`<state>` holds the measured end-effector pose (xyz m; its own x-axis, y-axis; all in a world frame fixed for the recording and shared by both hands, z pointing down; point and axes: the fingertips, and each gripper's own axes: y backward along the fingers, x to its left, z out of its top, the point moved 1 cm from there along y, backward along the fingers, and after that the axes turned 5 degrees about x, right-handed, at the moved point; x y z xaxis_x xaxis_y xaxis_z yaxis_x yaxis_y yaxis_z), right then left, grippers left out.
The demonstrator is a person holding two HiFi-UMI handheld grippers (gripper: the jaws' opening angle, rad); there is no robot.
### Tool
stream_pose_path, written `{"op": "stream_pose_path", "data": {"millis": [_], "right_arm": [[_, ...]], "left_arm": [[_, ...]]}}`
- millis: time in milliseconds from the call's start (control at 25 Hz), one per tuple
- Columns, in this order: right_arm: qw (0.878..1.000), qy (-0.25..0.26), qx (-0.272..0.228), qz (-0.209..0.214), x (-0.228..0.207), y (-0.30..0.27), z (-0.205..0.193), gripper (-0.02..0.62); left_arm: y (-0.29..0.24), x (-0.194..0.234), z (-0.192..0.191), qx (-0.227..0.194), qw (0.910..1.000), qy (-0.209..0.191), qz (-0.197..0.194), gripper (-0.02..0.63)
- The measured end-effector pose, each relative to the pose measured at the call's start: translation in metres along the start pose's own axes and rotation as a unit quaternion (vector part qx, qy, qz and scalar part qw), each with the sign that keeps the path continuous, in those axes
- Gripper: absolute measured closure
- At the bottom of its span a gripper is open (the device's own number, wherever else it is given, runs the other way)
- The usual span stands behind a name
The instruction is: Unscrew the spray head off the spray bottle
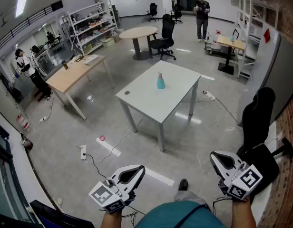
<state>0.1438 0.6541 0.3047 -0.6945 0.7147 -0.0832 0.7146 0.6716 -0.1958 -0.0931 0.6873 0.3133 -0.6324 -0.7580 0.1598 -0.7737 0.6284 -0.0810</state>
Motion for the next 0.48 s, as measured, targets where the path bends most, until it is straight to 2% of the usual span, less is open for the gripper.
{"op": "stream_pose_path", "data": {"millis": [120,240,480], "right_arm": [[1.0,0.002,0.003,0.001,-0.016,-0.013,0.001,0.595],[1.0,-0.002,0.009,0.002,-0.037,-0.028,-0.001,0.595],[1.0,-0.008,0.019,0.015,-0.085,-0.07,0.0,0.595]], "left_arm": [[-0.016,0.012,0.007,-0.02,0.9998,0.003,-0.006,0.602],[-0.035,0.029,0.003,-0.007,1.0,-0.005,0.002,0.603],[-0.077,0.072,0.004,-0.008,0.9999,0.001,0.014,0.603]]}}
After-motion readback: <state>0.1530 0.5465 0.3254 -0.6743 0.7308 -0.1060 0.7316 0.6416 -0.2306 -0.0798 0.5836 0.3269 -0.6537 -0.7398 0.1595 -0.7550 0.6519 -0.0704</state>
